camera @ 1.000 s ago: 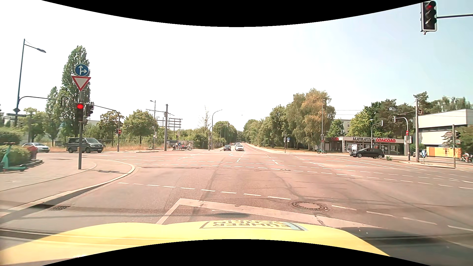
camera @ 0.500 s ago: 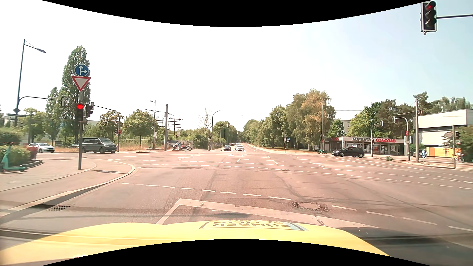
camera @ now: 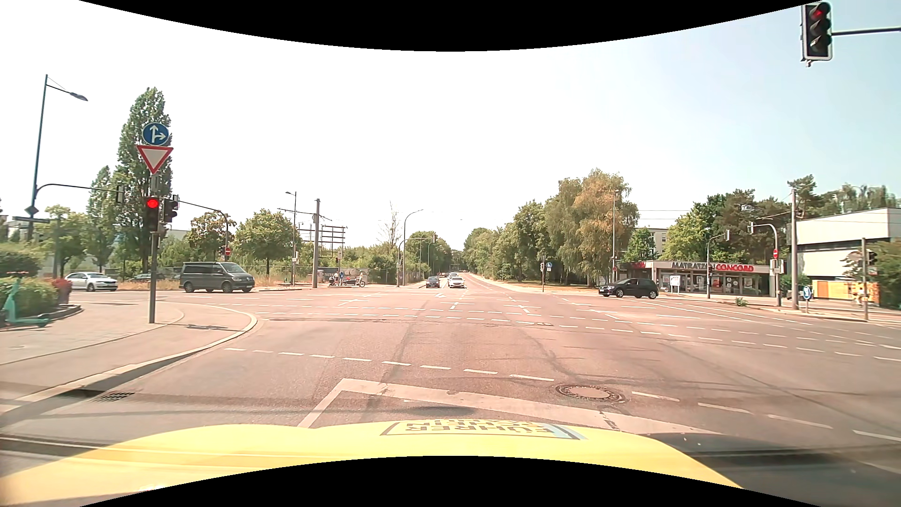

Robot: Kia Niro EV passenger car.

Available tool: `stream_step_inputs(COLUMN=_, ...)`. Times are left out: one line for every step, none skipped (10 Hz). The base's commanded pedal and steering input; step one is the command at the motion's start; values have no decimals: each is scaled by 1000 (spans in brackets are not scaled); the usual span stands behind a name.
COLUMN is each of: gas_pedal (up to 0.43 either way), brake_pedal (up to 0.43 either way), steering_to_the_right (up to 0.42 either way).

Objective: Follow the waypoints while adhering to traffic rules and regulations

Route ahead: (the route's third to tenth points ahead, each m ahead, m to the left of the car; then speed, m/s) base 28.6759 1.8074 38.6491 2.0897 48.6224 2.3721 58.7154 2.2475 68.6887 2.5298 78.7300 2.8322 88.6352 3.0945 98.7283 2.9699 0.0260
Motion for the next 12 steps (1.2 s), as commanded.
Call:
stream_step_inputs(gas_pedal=0, brake_pedal=195, steering_to_the_right=43)
stream_step_inputs(gas_pedal=0, brake_pedal=195, steering_to_the_right=43)
stream_step_inputs(gas_pedal=0, brake_pedal=201, steering_to_the_right=43)
stream_step_inputs(gas_pedal=0, brake_pedal=195, steering_to_the_right=42)
stream_step_inputs(gas_pedal=0, brake_pedal=195, steering_to_the_right=43)
stream_step_inputs(gas_pedal=0, brake_pedal=195, steering_to_the_right=43)
stream_step_inputs(gas_pedal=0, brake_pedal=195, steering_to_the_right=43)
stream_step_inputs(gas_pedal=0, brake_pedal=195, steering_to_the_right=43)
stream_step_inputs(gas_pedal=0, brake_pedal=195, steering_to_the_right=43)
stream_step_inputs(gas_pedal=0, brake_pedal=195, steering_to_the_right=43)
stream_step_inputs(gas_pedal=0, brake_pedal=195, steering_to_the_right=43)
stream_step_inputs(gas_pedal=0, brake_pedal=195, steering_to_the_right=43)
